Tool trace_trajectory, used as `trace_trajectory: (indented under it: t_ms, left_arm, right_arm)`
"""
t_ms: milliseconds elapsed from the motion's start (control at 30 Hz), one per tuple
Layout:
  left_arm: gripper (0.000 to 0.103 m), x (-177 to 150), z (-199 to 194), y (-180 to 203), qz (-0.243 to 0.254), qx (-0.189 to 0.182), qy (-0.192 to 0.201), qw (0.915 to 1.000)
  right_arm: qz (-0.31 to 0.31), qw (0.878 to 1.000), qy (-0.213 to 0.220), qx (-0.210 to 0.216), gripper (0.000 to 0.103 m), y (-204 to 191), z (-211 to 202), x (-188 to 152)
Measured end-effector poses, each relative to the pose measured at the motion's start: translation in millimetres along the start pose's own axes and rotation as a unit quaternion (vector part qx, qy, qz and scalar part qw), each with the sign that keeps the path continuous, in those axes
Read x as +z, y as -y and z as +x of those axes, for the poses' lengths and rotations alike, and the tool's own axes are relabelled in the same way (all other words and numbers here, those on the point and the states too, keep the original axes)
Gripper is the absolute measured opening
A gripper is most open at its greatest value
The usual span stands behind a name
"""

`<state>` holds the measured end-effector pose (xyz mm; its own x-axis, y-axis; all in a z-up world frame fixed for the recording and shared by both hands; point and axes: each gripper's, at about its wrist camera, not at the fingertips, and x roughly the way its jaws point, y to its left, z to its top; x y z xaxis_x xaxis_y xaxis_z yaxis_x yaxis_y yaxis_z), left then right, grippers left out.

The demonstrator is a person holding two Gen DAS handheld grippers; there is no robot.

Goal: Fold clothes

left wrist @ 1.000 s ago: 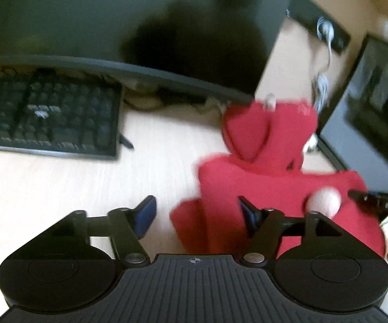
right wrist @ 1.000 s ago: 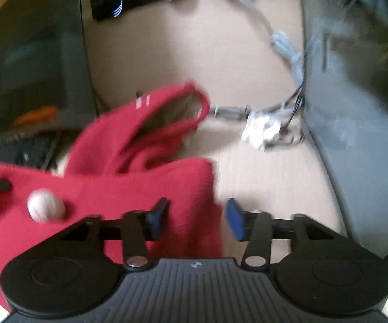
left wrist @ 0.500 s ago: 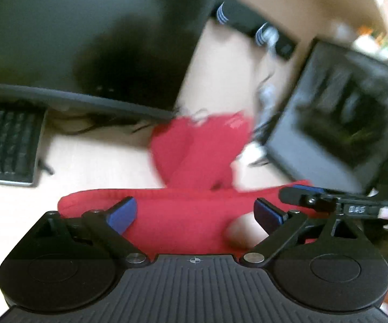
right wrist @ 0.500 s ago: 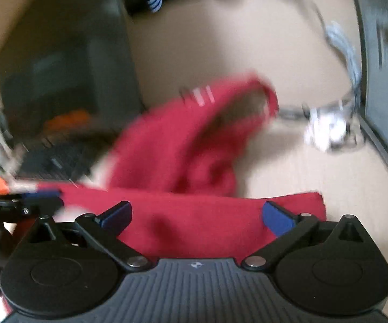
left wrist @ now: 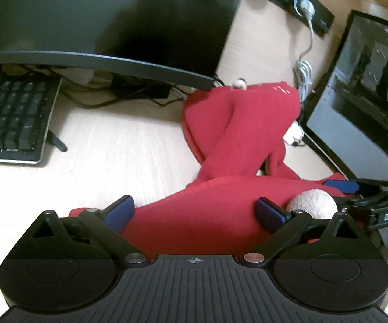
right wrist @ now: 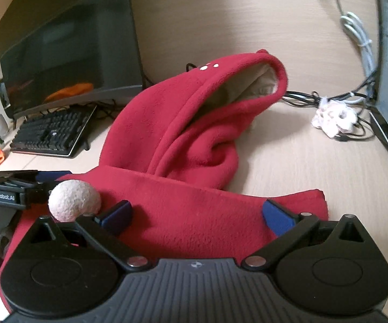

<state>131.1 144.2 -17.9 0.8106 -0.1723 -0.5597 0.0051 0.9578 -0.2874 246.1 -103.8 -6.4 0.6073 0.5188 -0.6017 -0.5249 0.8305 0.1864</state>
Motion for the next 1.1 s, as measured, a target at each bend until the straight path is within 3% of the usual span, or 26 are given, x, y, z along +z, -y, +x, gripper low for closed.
trace_trajectory:
  t_ms: [133,333,500,633,800,1100]
  left_arm:
    - [0.102,0,8,15,0.029,-0.001,-0.013,0.9995]
    - [0.102,11,-1,36,0.064,0.034,-0.023,0.9971]
    - [0.102,14,-18,52,0.070,0.011,-0.003,0.9975]
    - [0.103,3,8,49,0.071,0.040,-0.015,0.9966]
    - [0.103,2,18,43,0.060,0.036,-0.019,0.9974]
    - [0.103,0,15,41,0.052,0.033,-0.010,0.9981]
  right_arm:
    - [0.010,1.000,-0.002,-0.015,0.103,3,-3,0]
    - [0.034,0.999,-0.020,-0.017,0.103,2,-13,26]
    - [0.071,0.996,0.059,-0.004,0.103,10,-40,19]
    - [0.133,0.990,0.043,-0.023,0.103,35,-13,-9]
    - [0.116,0.992,0.046,-0.031,0.103,27,-14,-6]
    - [0.082,0.995,-0.003,-0.054,0.103,21,2,10]
